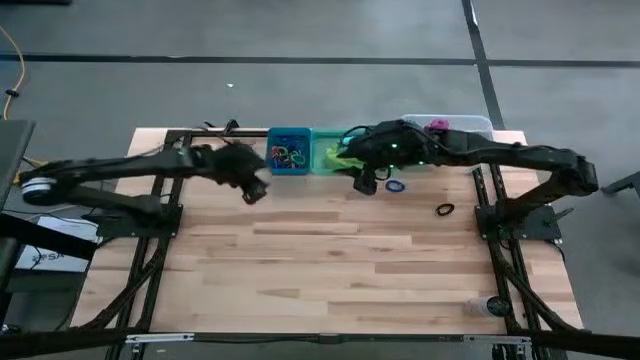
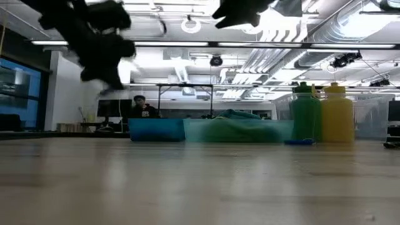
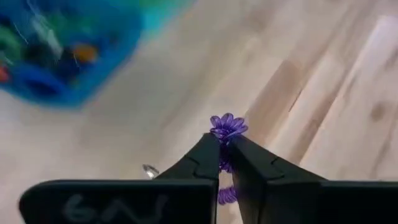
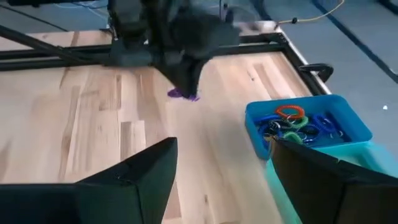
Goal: Pick & Place Sports Items
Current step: Put the violet spring keychain into the blue bin
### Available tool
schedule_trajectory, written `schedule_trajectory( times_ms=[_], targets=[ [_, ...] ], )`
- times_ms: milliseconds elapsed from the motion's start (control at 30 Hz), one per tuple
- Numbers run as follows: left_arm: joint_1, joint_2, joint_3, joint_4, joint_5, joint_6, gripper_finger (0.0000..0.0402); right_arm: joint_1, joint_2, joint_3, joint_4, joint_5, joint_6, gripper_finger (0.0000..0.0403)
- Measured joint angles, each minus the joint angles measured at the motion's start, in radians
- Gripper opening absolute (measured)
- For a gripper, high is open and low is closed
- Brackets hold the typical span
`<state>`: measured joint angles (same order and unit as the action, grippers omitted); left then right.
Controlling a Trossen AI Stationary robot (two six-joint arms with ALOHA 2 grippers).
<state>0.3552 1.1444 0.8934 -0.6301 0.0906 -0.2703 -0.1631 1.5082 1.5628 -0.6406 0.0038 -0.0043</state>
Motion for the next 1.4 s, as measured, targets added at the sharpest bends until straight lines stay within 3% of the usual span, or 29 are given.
schedule_trajectory(
  times_ms=[167,333,600,1033,1167,1400],
  targets=[
    [0.085,-0.026,0.073,0.028,-0.015,0.066,0.0006,-0.007,-0.007,0.000,-0.005,-0.001,0.003,0.0204],
    [0.171,0.001,0.084,0.174,-0.015,0.121,0.0006,-0.009,-0.010,0.000,-0.001,-0.002,0.000,0.0204],
    [0.266,0.159,0.084,0.360,0.005,0.190,0.0006,-0.010,-0.010,0.000,0.001,-0.002,-0.001,0.0204],
    [0.319,0.398,0.084,0.542,0.007,0.242,0.0007,-0.010,-0.010,0.000,0.001,0.024,-0.001,0.0204],
    [0.322,0.405,0.084,0.541,0.005,0.274,0.0044,-0.010,-0.010,0.000,0.001,0.024,0.000,0.0204],
    [0.322,0.405,0.084,0.541,0.006,0.270,0.0173,-0.010,-0.009,0.000,0.001,0.024,0.000,0.0204]
  ],
)
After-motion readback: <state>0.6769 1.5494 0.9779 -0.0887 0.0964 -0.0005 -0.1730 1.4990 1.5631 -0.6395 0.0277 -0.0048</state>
